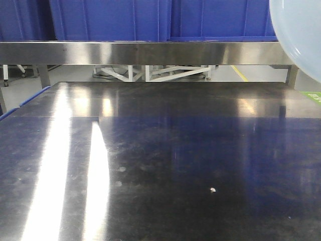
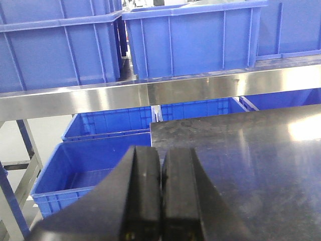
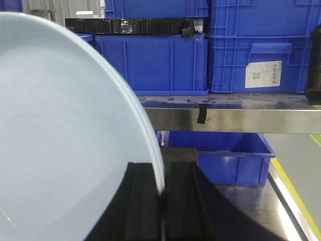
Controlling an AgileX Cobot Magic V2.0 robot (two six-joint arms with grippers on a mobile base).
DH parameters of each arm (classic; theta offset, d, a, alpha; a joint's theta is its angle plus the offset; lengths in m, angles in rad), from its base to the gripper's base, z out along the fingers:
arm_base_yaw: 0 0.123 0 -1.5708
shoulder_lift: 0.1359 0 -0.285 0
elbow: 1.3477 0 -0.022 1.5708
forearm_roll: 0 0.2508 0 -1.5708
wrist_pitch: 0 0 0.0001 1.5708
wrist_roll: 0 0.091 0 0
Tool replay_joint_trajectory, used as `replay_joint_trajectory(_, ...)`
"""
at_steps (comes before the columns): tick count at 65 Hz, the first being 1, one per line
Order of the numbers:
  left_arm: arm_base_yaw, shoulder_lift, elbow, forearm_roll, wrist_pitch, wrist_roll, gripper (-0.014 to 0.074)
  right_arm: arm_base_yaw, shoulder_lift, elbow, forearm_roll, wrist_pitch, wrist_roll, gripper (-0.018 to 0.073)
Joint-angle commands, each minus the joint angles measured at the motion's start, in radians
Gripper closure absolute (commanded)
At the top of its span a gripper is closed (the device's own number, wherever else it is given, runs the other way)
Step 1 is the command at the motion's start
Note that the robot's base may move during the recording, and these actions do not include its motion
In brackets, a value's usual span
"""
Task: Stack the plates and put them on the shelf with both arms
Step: 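Drive the base to the blue bin shelf while holding the plates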
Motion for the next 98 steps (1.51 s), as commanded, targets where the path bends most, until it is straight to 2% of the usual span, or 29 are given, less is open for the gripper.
replay_joint_trajectory(1,0.001,0.004,-0.03,-0.008,-0.082,-0.006,0.0514,-0.003,0.004,-0.032,-0.004,-0.102,-0.003,0.0503)
replay_joint_trajectory(98,0.001,0.004,-0.03,-0.008,-0.082,-0.006,0.0514,-0.003,0.004,-0.032,-0.004,-0.102,-0.003,0.0503)
